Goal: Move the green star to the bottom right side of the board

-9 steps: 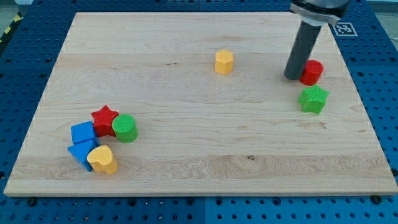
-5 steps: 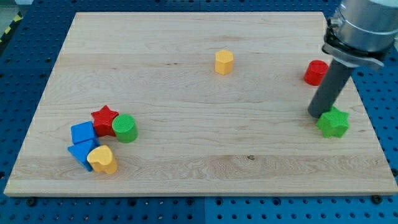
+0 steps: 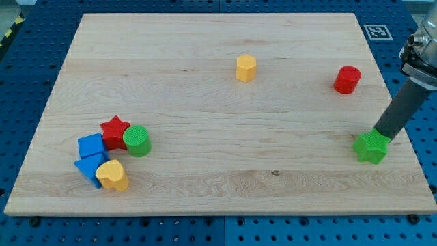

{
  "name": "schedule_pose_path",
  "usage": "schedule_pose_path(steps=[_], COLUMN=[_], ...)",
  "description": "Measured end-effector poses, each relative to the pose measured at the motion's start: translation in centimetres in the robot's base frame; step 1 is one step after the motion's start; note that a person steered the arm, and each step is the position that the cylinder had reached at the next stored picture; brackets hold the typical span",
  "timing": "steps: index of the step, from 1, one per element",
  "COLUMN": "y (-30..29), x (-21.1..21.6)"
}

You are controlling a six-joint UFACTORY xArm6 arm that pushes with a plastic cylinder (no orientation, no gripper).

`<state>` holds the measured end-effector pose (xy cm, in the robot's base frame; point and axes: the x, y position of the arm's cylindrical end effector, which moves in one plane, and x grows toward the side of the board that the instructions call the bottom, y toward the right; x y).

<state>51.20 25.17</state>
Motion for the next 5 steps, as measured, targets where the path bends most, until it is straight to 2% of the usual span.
schedule_pose_path(steps=[3, 5], y=[-1.5, -2.6], x=[-0.7, 2.4])
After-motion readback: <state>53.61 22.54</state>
